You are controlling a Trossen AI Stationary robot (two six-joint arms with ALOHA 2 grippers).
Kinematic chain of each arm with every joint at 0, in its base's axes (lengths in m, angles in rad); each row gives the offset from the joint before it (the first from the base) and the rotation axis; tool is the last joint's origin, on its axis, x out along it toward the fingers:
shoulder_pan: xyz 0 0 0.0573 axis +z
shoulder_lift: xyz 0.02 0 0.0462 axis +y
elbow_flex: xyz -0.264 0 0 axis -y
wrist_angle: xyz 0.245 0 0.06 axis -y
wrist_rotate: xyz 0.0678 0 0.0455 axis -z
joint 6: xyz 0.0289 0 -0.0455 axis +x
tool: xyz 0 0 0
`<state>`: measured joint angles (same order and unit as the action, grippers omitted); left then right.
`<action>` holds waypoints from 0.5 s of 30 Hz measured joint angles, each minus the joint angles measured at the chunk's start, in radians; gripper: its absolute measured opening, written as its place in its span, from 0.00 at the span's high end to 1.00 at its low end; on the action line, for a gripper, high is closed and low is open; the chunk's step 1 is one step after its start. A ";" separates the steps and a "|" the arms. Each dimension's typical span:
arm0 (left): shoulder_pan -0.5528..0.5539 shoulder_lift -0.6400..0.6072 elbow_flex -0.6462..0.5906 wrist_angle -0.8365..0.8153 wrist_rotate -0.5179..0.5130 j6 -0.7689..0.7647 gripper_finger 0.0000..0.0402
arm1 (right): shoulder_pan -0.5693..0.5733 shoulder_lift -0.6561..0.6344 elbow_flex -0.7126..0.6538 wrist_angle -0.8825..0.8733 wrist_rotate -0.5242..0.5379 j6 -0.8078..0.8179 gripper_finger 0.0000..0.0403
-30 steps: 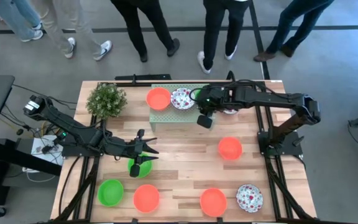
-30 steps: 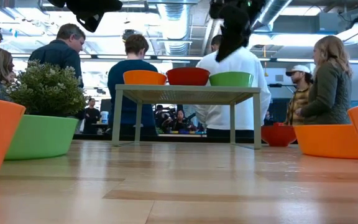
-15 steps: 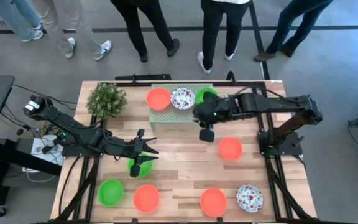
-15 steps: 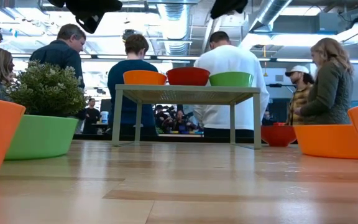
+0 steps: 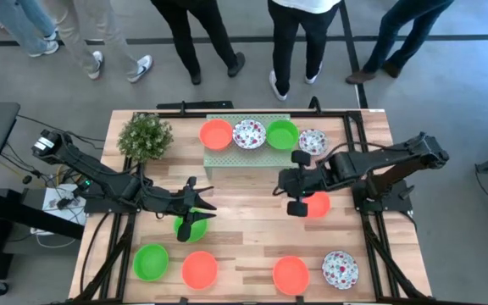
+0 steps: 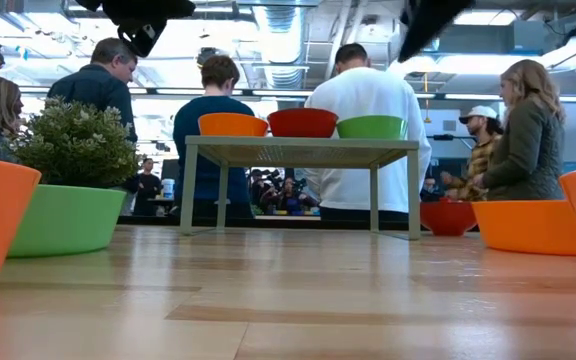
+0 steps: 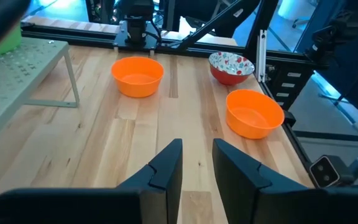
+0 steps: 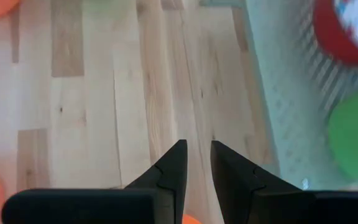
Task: Pick & Place Mini bowls
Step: Stack the orange bowl onto the other orange bowl on the shelf
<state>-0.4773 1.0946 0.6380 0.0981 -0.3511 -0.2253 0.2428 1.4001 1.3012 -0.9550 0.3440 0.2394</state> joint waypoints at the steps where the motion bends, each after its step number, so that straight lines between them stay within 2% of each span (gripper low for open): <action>1: -0.003 0.000 0.000 0.000 0.000 0.000 0.78 | 0.000 -0.021 -0.036 0.014 0.000 0.020 0.84; 9: -0.010 0.001 0.000 0.003 0.000 0.000 0.78 | 0.010 -0.219 -0.285 0.170 0.004 0.170 0.84; 15: -0.010 0.001 0.000 0.009 0.000 0.000 0.78 | 0.051 -0.304 -0.498 0.396 0.000 0.200 0.84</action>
<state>-0.4873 1.0958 0.6380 0.1067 -0.3511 -0.2253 0.2937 1.0961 0.8036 -0.5586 0.3439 0.4393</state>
